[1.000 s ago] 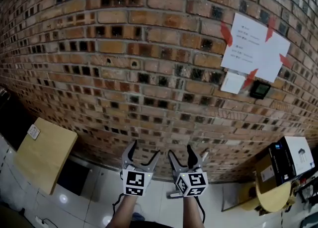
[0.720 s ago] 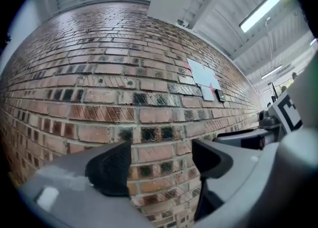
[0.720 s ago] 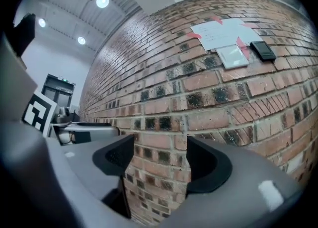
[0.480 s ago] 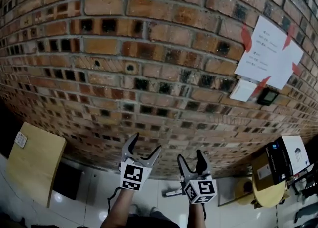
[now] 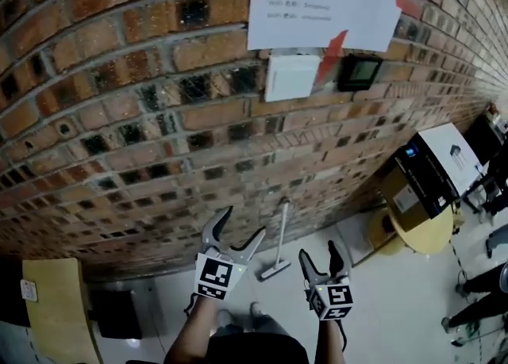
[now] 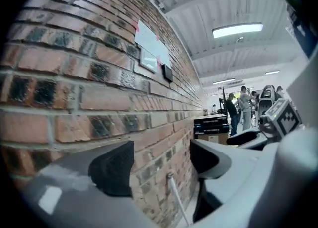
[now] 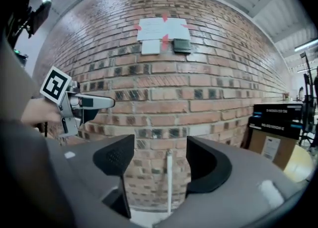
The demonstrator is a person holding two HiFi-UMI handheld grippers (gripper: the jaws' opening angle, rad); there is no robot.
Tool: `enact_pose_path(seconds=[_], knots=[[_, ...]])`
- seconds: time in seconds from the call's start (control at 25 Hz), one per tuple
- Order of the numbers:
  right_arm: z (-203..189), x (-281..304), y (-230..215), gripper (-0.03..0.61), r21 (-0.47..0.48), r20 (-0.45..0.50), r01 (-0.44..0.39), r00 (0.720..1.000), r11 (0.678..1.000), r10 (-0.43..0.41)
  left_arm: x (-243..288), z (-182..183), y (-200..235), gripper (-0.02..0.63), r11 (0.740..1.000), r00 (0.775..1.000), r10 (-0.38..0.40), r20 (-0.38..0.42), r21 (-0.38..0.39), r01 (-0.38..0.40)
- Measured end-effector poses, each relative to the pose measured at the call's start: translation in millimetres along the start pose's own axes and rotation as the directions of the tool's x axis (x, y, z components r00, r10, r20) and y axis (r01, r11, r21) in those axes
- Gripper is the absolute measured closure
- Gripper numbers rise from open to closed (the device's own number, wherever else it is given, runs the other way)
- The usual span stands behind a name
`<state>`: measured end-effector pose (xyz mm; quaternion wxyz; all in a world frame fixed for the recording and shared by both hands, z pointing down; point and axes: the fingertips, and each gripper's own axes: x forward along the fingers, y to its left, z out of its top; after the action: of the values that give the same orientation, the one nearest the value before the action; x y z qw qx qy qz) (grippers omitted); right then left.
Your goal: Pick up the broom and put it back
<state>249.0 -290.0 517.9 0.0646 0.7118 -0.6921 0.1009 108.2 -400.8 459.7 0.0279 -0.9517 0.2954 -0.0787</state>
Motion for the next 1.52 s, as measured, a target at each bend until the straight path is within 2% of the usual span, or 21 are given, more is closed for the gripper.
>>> enact_pose_path(seconds=[0.16, 0.32, 0.48, 0.6, 0.8, 1.0, 1.2, 1.4, 1.52], knots=[[-32, -25, -55, 0.244, 0.03, -0.041, 0.099, 0.994, 0.995, -0.097, 42, -16, -49, 0.258, 0.992, 0.992, -0.122, -0.024, -0.002, 0.122], [-69, -46, -93, 0.245, 0.045, -0.097, 0.158, 0.983, 0.986, -0.153, 74, -33, -93, 0.258, 0.973, 0.971, -0.232, -0.05, 0.003, 0.233], [-103, -59, -116, 0.247, 0.071, -0.158, 0.189, 0.972, 0.979, -0.176, 95, -46, -119, 0.258, 0.954, 0.951, -0.3, -0.076, -0.004, 0.301], [-122, -67, -123, 0.25, 0.095, -0.194, 0.196, 0.965, 0.976, -0.175, 101, -55, -128, 0.258, 0.946, 0.942, -0.323, -0.092, -0.01, 0.324], [-151, -63, -127, 0.252, 0.098, -0.229, 0.173, 0.962, 0.98, -0.147, 110, -87, -121, 0.258, 0.955, 0.942, -0.29, -0.169, 0.019, 0.297], [-196, -28, -113, 0.269, 0.078, -0.251, 0.095, 0.965, 0.992, -0.073, 104, -128, -96, 0.258, 0.972, 0.939, -0.228, -0.258, -0.005, 0.235], [-237, 46, -93, 0.275, 0.079, -0.291, -0.016, 0.956, 0.997, 0.039, 91, -148, -73, 0.258, 0.986, 0.94, -0.167, -0.298, -0.03, 0.165], [-253, 129, -75, 0.275, 0.117, -0.296, -0.073, 0.95, 0.99, 0.105, 91, -155, -55, 0.258, 0.991, 0.946, -0.132, -0.297, -0.071, 0.116], [-264, 176, -61, 0.275, 0.13, -0.319, -0.109, 0.936, 0.986, 0.146, 81, -156, -46, 0.258, 0.993, 0.949, -0.105, -0.298, -0.089, 0.082]])
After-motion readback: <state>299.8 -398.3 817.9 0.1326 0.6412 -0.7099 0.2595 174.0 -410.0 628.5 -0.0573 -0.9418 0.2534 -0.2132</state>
